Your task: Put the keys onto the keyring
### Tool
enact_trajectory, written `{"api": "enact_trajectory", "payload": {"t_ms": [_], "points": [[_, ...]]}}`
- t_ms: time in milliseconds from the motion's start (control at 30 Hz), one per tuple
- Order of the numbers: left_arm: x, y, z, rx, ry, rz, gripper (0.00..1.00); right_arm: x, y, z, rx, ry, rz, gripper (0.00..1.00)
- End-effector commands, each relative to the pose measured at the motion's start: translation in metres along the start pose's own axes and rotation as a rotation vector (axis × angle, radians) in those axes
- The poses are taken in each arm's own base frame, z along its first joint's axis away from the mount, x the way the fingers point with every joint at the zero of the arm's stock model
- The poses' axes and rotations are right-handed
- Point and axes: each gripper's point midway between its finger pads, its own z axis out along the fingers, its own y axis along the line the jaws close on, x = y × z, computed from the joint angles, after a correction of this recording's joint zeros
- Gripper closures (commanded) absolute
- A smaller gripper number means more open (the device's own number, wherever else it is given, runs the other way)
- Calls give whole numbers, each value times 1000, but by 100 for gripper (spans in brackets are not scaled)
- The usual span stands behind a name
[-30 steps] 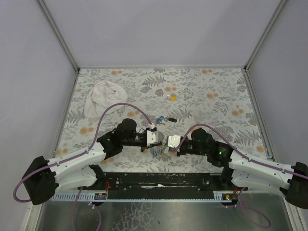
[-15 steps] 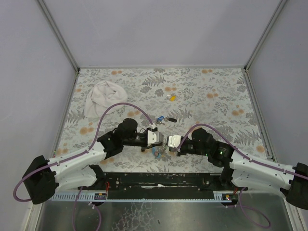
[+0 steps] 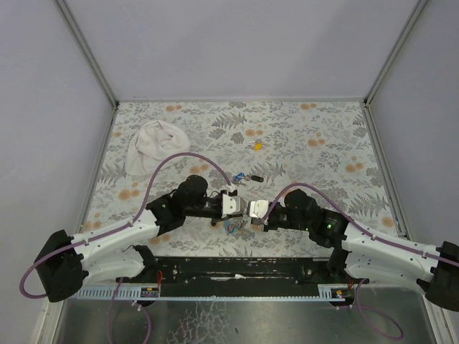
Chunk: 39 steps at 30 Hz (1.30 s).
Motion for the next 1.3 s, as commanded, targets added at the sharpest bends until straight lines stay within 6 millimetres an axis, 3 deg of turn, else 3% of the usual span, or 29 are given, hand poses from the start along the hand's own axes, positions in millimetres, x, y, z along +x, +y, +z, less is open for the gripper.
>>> {"api": "enact_trajectory", "payload": {"t_ms": [0, 233, 533, 667, 833, 1067, 1267], "points": [[-17, 4, 2, 1, -21, 27, 100, -49, -22, -3, 57, -129, -47, 100], [-26, 17, 0, -86, -58, -28, 100, -36, -17, 2, 22, -67, -49, 100], [-21, 28, -2, -170, -57, -143, 100, -30, -23, -9, 85, -56, -48, 100], [-31, 33, -7, -204, -110, -184, 100, -22, -21, -5, 73, -25, -37, 100], [-47, 32, -14, -213, -218, -257, 100, -14, -19, 0, 66, 5, -29, 100], [-49, 26, -22, -222, -308, -294, 100, -13, -25, -1, 114, -15, -23, 100], [-41, 21, -18, -202, -320, -290, 100, -27, -29, -10, 144, -75, -15, 83]]}}
